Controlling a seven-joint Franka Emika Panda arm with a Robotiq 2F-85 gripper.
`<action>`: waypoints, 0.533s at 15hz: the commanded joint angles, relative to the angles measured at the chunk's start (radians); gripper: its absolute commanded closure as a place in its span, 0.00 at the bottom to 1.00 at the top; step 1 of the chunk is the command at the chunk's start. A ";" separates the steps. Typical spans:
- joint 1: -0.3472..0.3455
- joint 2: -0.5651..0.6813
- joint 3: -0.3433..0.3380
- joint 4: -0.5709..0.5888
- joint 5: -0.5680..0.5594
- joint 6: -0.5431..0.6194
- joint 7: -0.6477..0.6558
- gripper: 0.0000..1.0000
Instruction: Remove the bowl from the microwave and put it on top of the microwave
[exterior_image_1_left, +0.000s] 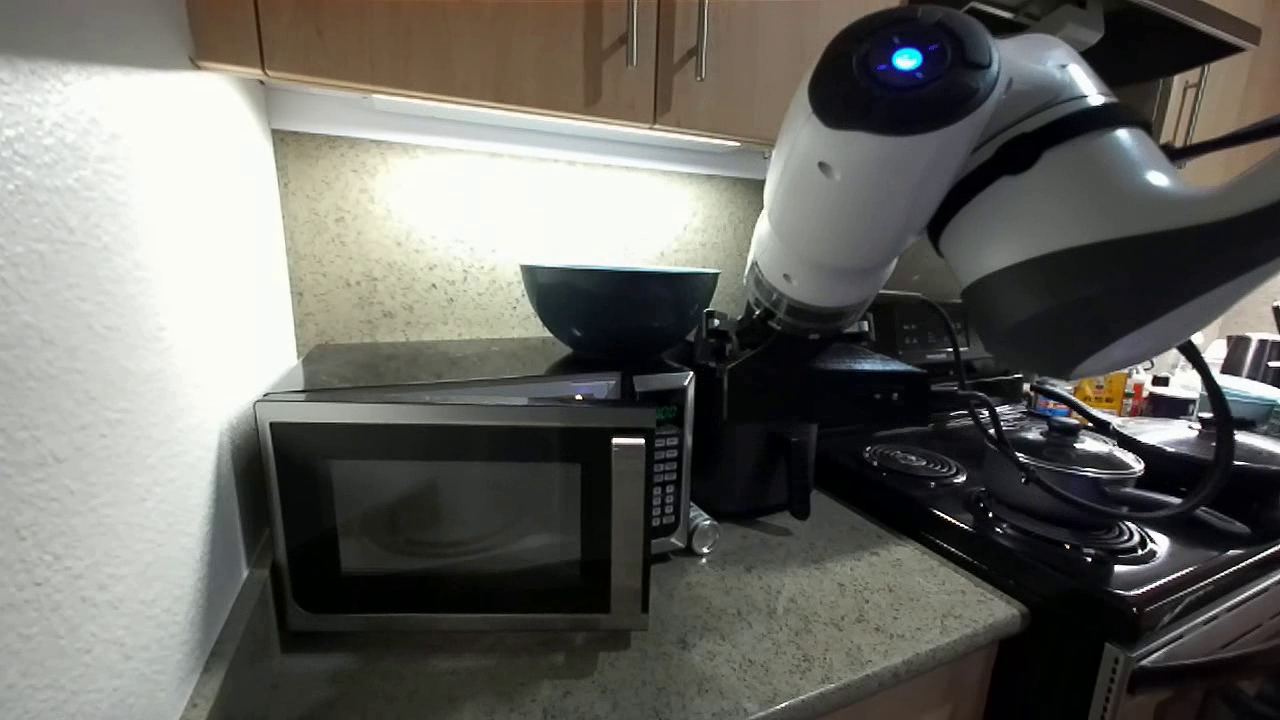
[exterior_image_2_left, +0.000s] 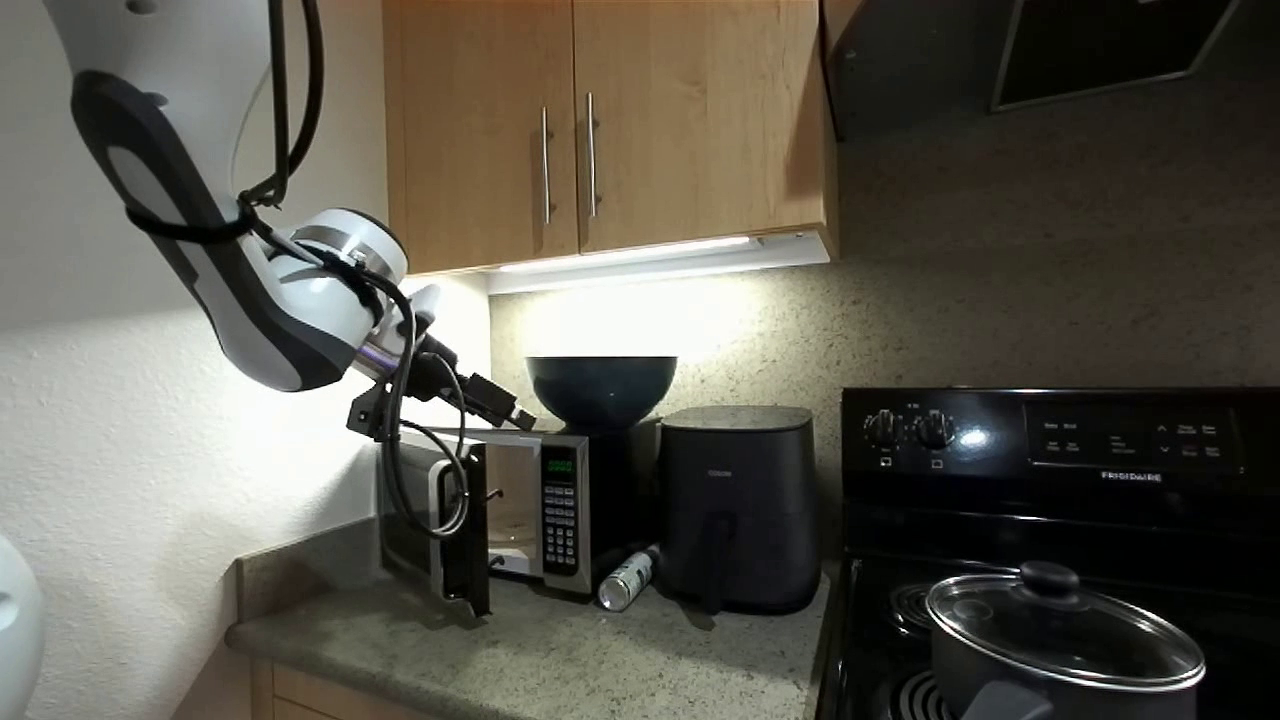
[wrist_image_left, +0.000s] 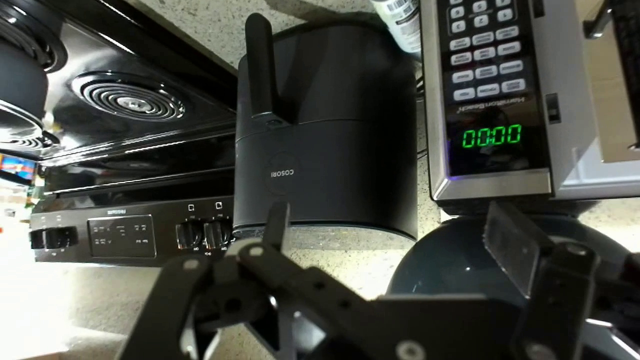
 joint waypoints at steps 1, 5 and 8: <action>-0.031 -0.042 0.023 -0.021 0.048 -0.033 -0.052 0.00; -0.031 -0.009 0.023 -0.011 0.098 -0.023 -0.078 0.00; -0.021 0.035 0.027 -0.004 0.359 -0.038 -0.220 0.00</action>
